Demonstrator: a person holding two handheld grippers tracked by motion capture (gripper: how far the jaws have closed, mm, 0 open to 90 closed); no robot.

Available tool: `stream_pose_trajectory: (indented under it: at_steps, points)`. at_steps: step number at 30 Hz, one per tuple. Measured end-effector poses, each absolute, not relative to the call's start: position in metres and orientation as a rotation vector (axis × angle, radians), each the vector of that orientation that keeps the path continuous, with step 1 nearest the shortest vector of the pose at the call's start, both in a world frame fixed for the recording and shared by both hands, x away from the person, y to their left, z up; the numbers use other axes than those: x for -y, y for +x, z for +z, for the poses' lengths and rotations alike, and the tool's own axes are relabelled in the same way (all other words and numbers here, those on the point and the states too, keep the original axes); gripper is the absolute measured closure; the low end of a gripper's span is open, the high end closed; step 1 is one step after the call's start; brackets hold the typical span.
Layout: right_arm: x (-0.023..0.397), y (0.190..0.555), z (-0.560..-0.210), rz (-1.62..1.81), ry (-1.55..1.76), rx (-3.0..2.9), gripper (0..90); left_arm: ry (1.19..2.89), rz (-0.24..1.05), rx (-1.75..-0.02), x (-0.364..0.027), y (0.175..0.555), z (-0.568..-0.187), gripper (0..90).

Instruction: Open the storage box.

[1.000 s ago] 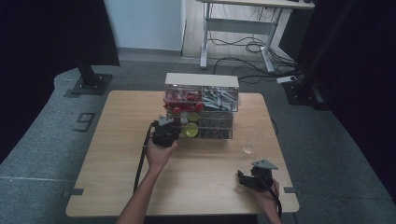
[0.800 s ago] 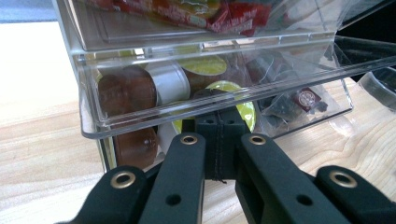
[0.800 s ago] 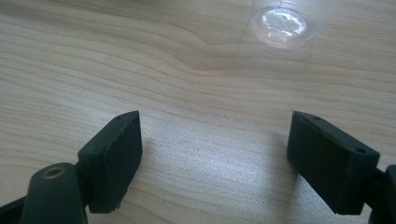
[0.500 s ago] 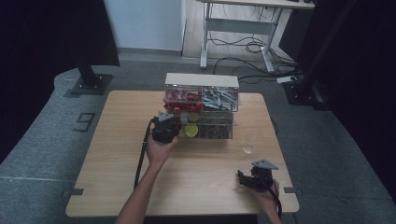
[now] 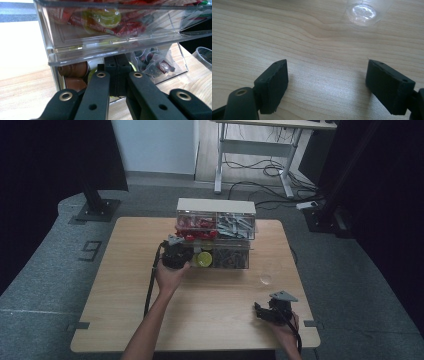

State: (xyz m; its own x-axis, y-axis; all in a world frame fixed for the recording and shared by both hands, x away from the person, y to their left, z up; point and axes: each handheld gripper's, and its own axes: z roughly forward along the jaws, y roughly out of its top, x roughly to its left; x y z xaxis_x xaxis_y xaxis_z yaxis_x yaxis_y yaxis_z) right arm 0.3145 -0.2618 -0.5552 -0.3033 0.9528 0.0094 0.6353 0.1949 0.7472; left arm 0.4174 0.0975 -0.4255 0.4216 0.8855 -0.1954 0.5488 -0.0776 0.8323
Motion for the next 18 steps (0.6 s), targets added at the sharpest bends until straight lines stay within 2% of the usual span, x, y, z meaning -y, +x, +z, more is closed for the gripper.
stream_pose_trajectory:
  at_steps: [18]
  points:
    - [0.2618,0.3143,-0.5551,0.914,1.480,-2.010,20.8,1.746,0.464,-1.244,-0.0952,0.4223,-0.4189,90.0]
